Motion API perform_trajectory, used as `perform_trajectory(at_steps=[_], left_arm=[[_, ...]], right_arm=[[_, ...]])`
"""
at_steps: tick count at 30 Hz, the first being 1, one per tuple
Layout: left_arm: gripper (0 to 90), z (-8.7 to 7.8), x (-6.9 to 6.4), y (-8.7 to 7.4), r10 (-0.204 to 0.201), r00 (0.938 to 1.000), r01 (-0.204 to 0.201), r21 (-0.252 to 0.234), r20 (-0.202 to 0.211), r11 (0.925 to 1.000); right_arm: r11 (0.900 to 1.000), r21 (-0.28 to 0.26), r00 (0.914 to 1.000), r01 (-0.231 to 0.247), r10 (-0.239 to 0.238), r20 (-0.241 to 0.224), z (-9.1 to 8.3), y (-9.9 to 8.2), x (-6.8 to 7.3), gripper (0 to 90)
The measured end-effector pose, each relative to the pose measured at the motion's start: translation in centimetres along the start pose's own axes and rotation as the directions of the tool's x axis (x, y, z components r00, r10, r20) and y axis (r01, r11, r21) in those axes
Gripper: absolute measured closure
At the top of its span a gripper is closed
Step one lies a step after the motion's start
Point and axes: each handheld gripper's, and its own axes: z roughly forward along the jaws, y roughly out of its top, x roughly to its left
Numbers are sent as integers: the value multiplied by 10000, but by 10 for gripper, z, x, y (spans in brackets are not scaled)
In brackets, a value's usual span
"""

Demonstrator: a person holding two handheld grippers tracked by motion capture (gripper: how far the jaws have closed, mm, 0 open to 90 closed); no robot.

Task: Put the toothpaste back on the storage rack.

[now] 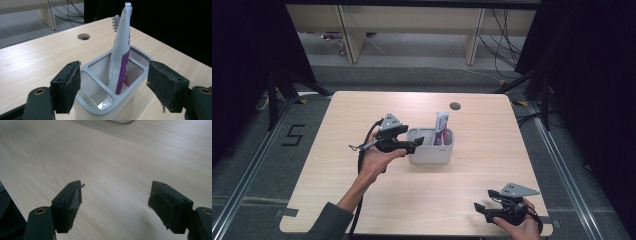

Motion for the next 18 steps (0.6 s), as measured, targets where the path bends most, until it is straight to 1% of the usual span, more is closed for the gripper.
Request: perform_trajectory(at_steps=[1,2,4,6,7,8,9,10,14,16,18], left_arm=[[250,-3,0,-2,60,10000,-60,26,-16,10000],[242,-4,0,-3,53,10000,-53,25,-20,10000],[230,-8,1,-5,27,10000,-27,9,-5,10000],[210,-12,1,-7,92,9999,-93,107,111,9999],[201,-14,0,-8,77,9998,-79,78,186,9999],[197,-15,0,-9,81,9998,-83,103,172,9999],[195,-16,0,-10,142,9996,-145,93,248,9999],[194,-18,-1,-11,128,9998,-130,124,165,9998],[192,-23,-1,-15,66,9997,-67,36,249,10000],[192,-25,0,-16,140,9997,-142,101,214,9998],[192,-27,-1,-18,94,9998,-96,86,182,9999]], right_arm=[[10000,-9,10000,-1,1,-19,0,0,0,265],[9999,-95,10000,35,-35,-4,1,0,0,265],[10000,-69,10000,46,-46,-2,1,0,0,265],[10000,-40,10000,43,-43,8,1,0,0,264],[10000,-39,10000,49,-49,7,1,0,0,264],[10000,-47,10000,44,-44,12,1,0,1,265],[10000,-55,10000,42,-42,3,1,0,1,264],[10000,-58,10000,50,-49,10,1,0,1,265],[10000,-42,10000,18,-18,5,1,0,1,265],[10000,-50,10000,11,-11,9,1,0,1,264],[10000,-41,10000,-4,4,18,1,0,1,265]])
